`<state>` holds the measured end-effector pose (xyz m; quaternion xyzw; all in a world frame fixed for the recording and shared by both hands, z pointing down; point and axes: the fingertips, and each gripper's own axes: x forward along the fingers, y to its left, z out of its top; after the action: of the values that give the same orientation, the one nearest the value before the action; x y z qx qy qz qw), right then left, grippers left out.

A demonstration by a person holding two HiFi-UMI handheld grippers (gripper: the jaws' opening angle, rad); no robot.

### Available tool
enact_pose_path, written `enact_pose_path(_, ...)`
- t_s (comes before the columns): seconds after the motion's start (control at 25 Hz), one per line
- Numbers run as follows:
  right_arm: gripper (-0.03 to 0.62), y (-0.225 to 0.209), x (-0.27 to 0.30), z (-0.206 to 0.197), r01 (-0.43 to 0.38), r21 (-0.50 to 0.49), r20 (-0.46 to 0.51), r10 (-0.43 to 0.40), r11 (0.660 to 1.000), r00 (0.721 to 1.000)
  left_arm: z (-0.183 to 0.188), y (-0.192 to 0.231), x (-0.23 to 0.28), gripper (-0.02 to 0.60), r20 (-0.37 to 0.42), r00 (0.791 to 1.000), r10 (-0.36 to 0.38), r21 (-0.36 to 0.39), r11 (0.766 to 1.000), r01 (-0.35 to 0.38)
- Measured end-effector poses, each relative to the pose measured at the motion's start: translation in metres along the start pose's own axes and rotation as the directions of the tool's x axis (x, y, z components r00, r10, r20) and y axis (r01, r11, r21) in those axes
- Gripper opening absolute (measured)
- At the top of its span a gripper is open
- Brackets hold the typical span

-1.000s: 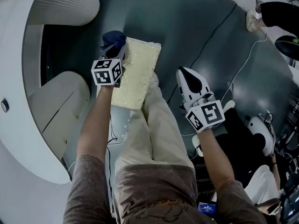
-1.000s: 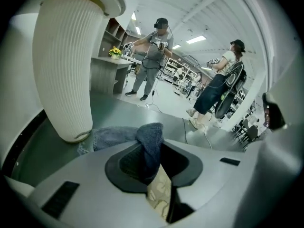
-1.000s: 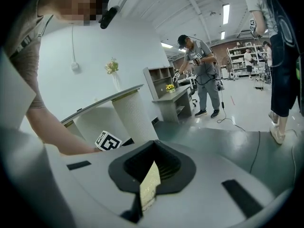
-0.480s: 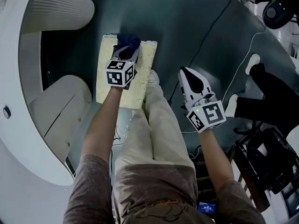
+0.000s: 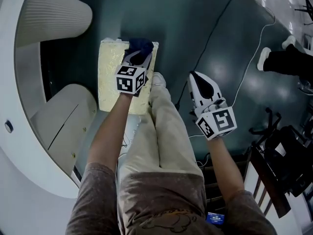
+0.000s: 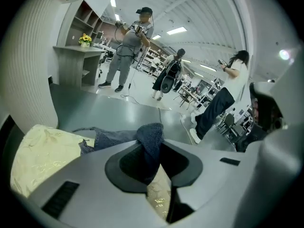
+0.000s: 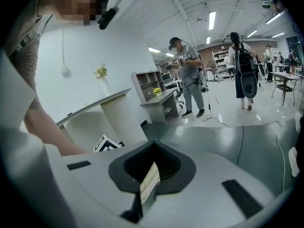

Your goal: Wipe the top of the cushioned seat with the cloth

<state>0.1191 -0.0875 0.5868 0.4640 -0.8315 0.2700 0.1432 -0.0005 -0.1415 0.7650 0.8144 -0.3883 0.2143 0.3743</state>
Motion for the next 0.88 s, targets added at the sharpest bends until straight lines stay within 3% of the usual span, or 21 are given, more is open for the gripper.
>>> enact_pose_path(0.16, 0.003, -0.007, -0.007, -0.007, 0.026, 0.010, 0.002, -0.026, 1.000, 1.000, -0.004, -0.014, 0.007, 0.089, -0.016, 0.999, -0.046, 0.002, 0.999, 0.046)
enact_pose_path(0.4, 0.003, -0.008, -0.015, -0.007, 0.049, 0.016, 0.006, -0.049, 0.999, 0.999, -0.002, -0.043, 0.013, 0.089, -0.005, 0.987, -0.160, -0.074, 0.985, 0.159)
enact_pose_path(0.68, 0.003, 0.000, -0.013, -0.001, 0.048, 0.003, 0.015, -0.048, 0.999, 0.999, 0.027, -0.068, -0.009, 0.091, 0.090, 0.968, -0.236, -0.091, 0.966, 0.244)
enact_pose_path(0.88, 0.003, 0.007, -0.009, 0.005, 0.045, -0.004, 0.014, -0.045, 0.999, 0.999, 0.056, -0.065, -0.043, 0.091, 0.180, 0.952, -0.249, -0.103, 0.957, 0.270)
